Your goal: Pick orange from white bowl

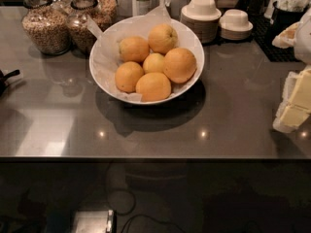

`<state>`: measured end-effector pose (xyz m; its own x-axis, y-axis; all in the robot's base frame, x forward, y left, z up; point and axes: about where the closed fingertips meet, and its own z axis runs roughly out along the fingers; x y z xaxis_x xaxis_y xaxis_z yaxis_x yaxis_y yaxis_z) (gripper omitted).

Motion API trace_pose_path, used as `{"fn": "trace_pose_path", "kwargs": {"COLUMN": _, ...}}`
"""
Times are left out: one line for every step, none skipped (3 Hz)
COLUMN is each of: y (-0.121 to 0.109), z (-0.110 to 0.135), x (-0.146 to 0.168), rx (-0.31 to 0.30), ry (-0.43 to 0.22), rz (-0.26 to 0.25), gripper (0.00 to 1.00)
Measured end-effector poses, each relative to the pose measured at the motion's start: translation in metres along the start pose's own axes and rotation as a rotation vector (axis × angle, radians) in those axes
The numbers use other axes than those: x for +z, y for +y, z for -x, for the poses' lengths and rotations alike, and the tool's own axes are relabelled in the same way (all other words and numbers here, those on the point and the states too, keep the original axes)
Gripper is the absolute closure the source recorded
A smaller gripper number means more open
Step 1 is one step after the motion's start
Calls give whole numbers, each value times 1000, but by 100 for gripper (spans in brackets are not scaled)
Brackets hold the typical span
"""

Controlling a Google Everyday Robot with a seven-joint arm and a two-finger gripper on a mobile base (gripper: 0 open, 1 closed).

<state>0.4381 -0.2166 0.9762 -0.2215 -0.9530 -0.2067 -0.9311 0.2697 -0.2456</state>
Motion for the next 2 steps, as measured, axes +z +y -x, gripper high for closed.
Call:
{"fn": "trace_pose_path", "kwargs": {"y": 0, "z": 0, "x": 0, "rx": 0, "ry": 0, "rz": 0, "gripper": 0}}
{"fn": "trace_pose_path", "kwargs": {"y": -6, "z": 10, "x": -2, "rx": -22, "ry": -57, "rz": -10, "gripper": 0}}
